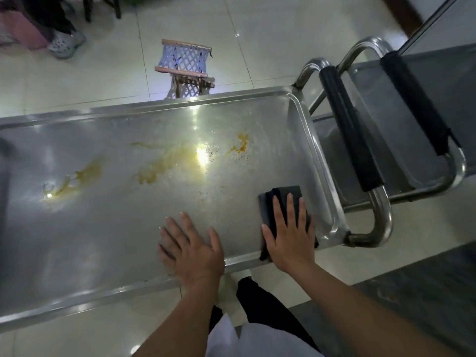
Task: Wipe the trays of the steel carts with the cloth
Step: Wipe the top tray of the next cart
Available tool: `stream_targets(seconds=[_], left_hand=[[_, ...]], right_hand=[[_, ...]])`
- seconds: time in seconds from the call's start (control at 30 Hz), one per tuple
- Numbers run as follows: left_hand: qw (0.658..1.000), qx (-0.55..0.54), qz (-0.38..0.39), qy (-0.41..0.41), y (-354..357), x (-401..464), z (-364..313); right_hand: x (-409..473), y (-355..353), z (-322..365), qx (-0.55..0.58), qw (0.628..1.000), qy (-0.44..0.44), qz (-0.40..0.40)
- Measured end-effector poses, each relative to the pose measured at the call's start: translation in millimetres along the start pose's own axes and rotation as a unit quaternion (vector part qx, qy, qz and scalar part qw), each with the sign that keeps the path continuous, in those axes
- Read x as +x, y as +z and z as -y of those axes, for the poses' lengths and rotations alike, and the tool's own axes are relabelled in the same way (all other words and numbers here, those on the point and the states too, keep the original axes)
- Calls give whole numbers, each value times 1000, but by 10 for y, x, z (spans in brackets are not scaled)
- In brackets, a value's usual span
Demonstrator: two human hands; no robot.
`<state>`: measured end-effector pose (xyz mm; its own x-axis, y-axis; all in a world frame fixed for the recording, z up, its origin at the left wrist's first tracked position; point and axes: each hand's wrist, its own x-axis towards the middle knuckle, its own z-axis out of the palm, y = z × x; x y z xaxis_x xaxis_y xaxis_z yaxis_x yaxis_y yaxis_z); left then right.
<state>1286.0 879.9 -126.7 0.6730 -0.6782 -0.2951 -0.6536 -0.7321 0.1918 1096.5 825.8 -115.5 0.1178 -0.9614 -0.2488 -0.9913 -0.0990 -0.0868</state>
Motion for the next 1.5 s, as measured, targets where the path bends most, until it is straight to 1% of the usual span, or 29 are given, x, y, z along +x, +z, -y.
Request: stream_targets(seconds=[0.1, 0.17, 0.23, 0.27, 0.37, 0.47, 0.67, 0.77, 0.9, 1.03, 1.13, 1.27, 1.4, 1.5], left_hand=[[1000, -1, 17, 7, -6, -16, 2], [1000, -9, 20, 9, -16, -18, 12], [1000, -14, 18, 13, -15, -20, 13], [1000, -14, 14, 12, -16, -20, 15], [1000, -8, 12, 14, -13, -21, 11], [1000, -6, 7, 19, 0, -27, 13], [1000, 8, 2, 26, 41, -18, 9], [999, 22, -7, 24, 55, -10, 6], [998, 34, -33, 28, 91, -2, 8], [998, 37, -38, 24, 97, 9, 20], [998, 31, -54, 25, 92, 14, 9], [996, 32, -72, 31, 89, 15, 10], [997, 40, -57, 19, 97, 24, 31], [997, 36, -61, 15, 87, 11, 32]], right_hand=[[-69, -53, 39, 6, 999, 12, 42], [-135, -103, 29, 12, 997, 6, 80], [-173, -171, -31, 12, 995, -8, 95], [-167, -205, -60, 6, 996, -14, 85], [-76, -222, -116, -21, 999, -47, 4], [83, -111, -107, -5, 996, -86, -6], [581, -66, 89, 38, 995, -55, -72], [994, -156, 188, 51, 995, -38, -77], [1663, -343, 293, 41, 995, -28, -81], [2393, -574, 470, 31, 996, -43, -75], [2796, -687, 679, 26, 994, -75, -79], [3020, -754, 948, 9, 987, -135, -92], [3006, -702, 1082, -17, 986, -138, -94], [2958, -686, 1080, -22, 986, -137, -89]])
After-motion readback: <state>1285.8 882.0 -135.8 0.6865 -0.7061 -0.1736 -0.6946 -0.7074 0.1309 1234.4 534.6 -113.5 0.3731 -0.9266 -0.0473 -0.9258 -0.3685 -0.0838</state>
